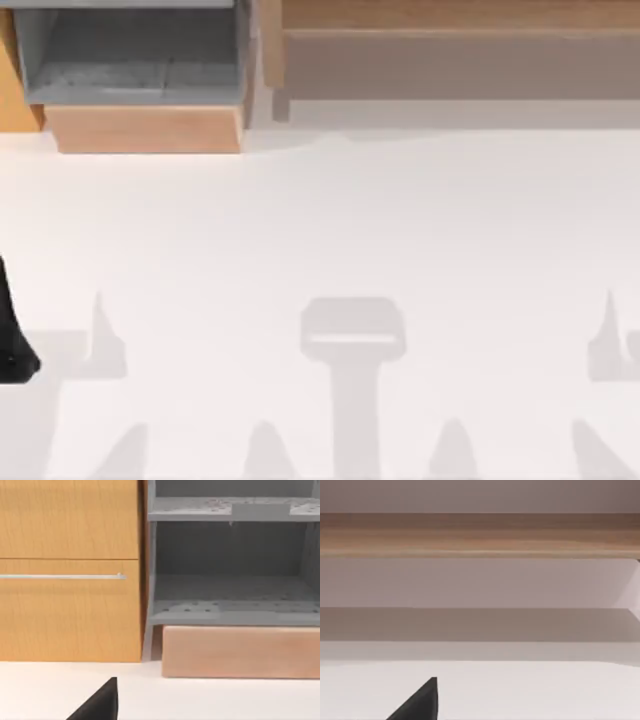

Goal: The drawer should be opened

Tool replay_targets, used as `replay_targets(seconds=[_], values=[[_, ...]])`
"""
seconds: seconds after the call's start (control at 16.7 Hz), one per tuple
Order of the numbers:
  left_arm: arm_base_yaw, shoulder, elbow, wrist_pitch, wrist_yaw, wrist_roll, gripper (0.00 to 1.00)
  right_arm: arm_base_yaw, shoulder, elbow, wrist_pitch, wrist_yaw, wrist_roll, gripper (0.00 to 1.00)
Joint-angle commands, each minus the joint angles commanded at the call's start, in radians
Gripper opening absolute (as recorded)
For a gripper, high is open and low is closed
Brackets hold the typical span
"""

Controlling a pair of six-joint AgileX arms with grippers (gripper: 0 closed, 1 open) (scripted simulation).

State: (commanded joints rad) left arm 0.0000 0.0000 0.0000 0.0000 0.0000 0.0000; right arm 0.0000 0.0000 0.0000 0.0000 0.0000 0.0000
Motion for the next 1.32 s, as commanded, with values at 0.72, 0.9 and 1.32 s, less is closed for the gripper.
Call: replay_targets(seconds=[0.72,0.9,1.32], values=[[-0.285,0.522,0.175,0.369,-0.295,0.005,1.00,0.000,0.000,0.000,0.000,0.000,0.000,1.00],[-0.399,0.739,0.241,0.510,-0.403,0.008,1.00,0.000,0.000,0.000,0.000,0.000,0.000,1.00],[-0.541,1.000,0.324,0.685,-0.534,0.016,1.00,0.000,0.000,0.000,0.000,0.000,0.000,1.00]])
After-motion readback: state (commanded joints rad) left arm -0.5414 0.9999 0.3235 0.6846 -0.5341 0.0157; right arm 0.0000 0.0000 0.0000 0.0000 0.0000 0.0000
